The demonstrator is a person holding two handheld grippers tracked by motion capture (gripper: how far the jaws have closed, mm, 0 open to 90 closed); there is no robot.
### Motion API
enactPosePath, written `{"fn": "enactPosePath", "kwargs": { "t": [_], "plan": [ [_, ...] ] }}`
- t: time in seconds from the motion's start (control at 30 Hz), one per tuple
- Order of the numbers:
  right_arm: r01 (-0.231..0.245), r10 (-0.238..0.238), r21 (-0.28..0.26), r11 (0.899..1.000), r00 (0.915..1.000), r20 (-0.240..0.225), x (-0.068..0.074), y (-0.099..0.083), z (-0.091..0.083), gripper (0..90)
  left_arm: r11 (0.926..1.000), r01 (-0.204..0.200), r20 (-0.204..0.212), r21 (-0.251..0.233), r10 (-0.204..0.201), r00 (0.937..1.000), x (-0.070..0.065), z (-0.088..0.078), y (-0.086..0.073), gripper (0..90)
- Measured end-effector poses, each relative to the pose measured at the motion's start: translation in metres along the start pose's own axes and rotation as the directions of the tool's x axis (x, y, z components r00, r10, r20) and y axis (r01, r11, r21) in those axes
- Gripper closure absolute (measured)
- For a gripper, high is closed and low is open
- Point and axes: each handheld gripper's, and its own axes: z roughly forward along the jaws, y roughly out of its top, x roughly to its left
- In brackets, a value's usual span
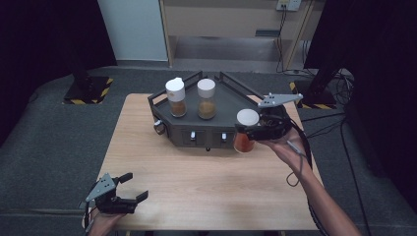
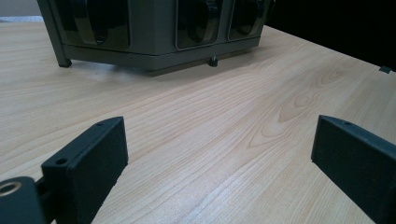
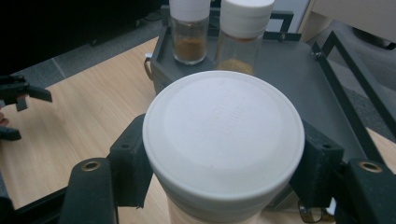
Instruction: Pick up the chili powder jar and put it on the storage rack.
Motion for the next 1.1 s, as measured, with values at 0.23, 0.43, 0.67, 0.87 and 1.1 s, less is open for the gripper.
{"fn": "enactPosePath", "kwargs": {
  "t": [0.23, 0.43, 0.67, 0.87, 1.1],
  "plan": [
    [-0.01, 0.01, -0.007, 1.0, 0.9998, 0.016, -0.005, 0.019, 0.008, 33.5, 1.0, 0.002, 0.0, -0.002, -0.002, 1.0, 0.0, 0.0, 0.0, 2.7],
    [-0.015, 0.015, -0.004, 1.0, 0.9985, 0.053, -0.009, 0.035, 0.019, 33.5, 1.0, 0.001, -0.001, -0.003, -0.001, 1.0, 0.0, 0.0, 0.0, 2.7],
    [-0.047, 0.047, -0.001, 0.999, 0.9954, 0.084, -0.02, 0.047, 0.031, 33.5, 1.0, 0.004, -0.002, -0.003, -0.004, 1.0, 0.0, -0.001, -0.001, 2.7],
    [-0.064, 0.064, -0.002, 0.998, 0.9909, 0.118, -0.027, 0.056, 0.041, 33.5, 1.0, 0.005, -0.004, -0.003, -0.005, 1.0, 0.0, -0.001, -0.001, 2.7],
    [-0.107, 0.107, -0.01, 0.994, 0.9825, 0.152, -0.04, 0.059, 0.056, 33.4, 0.9999, 0.01, -0.005, -0.005, -0.01, 0.9999, 0.0, -0.001, -0.001, 2.7]
  ]
}}
